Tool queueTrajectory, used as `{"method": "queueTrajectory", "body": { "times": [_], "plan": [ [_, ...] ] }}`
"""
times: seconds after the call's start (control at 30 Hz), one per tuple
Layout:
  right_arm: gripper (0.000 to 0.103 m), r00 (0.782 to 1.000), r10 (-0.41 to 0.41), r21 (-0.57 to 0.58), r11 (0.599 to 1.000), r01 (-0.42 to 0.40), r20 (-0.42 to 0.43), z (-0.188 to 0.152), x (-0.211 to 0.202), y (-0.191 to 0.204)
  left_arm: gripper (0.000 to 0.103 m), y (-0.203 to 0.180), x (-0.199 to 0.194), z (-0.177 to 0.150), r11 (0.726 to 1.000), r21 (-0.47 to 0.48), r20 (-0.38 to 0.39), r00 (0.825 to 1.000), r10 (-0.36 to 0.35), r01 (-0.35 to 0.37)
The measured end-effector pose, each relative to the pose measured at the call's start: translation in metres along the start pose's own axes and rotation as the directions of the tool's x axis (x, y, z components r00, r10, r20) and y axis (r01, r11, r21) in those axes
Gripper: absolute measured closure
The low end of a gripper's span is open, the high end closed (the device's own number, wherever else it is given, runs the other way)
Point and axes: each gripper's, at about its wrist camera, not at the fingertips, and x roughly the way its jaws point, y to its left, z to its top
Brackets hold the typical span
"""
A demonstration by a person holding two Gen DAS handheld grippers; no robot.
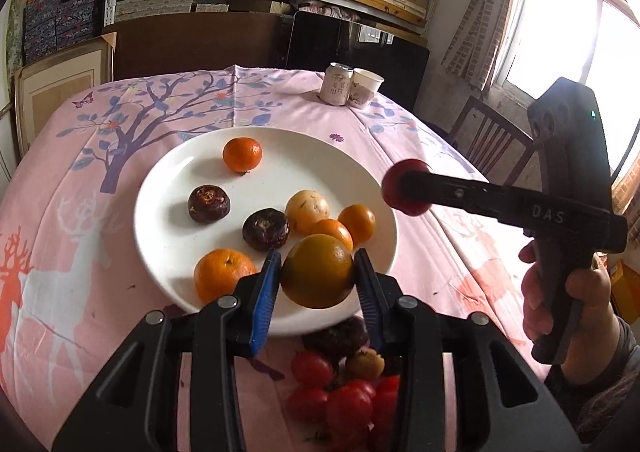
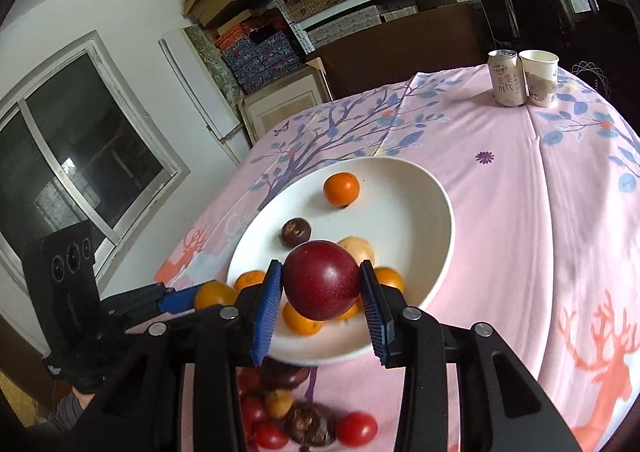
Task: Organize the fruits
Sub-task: 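Place both held fruits on the white plate and open both tools, then grasp a red tomato with the left tool while the right tool grasps a dark brown fruit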
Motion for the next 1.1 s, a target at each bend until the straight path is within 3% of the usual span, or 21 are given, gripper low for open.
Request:
{"method": "queueTrajectory", "body": {
  "times": [0.07, 0.13, 0.17, 0.33, 0.43, 0.6, 0.8, 0.9, 1.1],
  "plan": [
    [0.061, 1.000, -0.001, 0.019, 1.000, 0.001, -0.006, 0.012, 0.018, -0.007, 0.064, 0.002, 0.017, 0.006, 1.000, -0.004, -0.022, 0.999, 0.024, -0.024],
    [0.053, 1.000, -0.006, 0.050, 0.999, 0.007, -0.018, 0.020, 0.031, -0.015, 0.048, 0.008, 0.027, 0.008, 0.999, -0.036, -0.042, 0.998, 0.038, -0.039],
    [0.046, 1.000, -0.015, 0.066, 0.998, 0.016, -0.017, 0.020, 0.032, -0.017, 0.045, 0.011, 0.027, 0.008, 0.998, -0.056, -0.043, 0.998, 0.039, -0.041],
    [0.044, 0.999, -0.036, 0.023, 0.999, 0.036, 0.004, -0.001, 0.014, -0.009, 0.044, 0.011, -0.002, -0.009, 0.999, -0.043, -0.011, 1.000, 0.025, -0.025],
    [0.044, 0.999, -0.035, 0.007, 0.999, 0.035, 0.014, -0.023, -0.007, -0.007, 0.034, 0.002, -0.028, -0.031, 1.000, 0.000, 0.000, 1.000, 0.023, -0.023],
    [0.040, 1.000, -0.022, -0.004, 1.000, 0.022, 0.011, -0.070, -0.039, -0.002, 0.033, -0.009, -0.061, -0.076, 0.996, 0.065, -0.007, 0.998, 0.059, -0.058],
    [0.040, 0.987, 0.071, -0.115, 0.990, -0.088, -0.143, -0.131, -0.045, 0.035, 0.033, -0.012, -0.064, -0.124, 0.993, 0.096, -0.084, 0.993, 0.083, -0.075],
    [0.040, 0.976, 0.091, -0.190, 0.973, -0.128, -0.196, -0.154, -0.046, 0.061, 0.033, -0.013, -0.063, -0.136, 0.989, 0.102, -0.090, 0.989, 0.114, -0.104],
    [0.041, 0.970, 0.057, -0.291, 0.948, -0.127, -0.237, -0.179, -0.035, 0.098, 0.033, -0.011, -0.068, -0.141, 0.991, 0.078, -0.094, 0.989, 0.115, -0.108]
  ]
}}
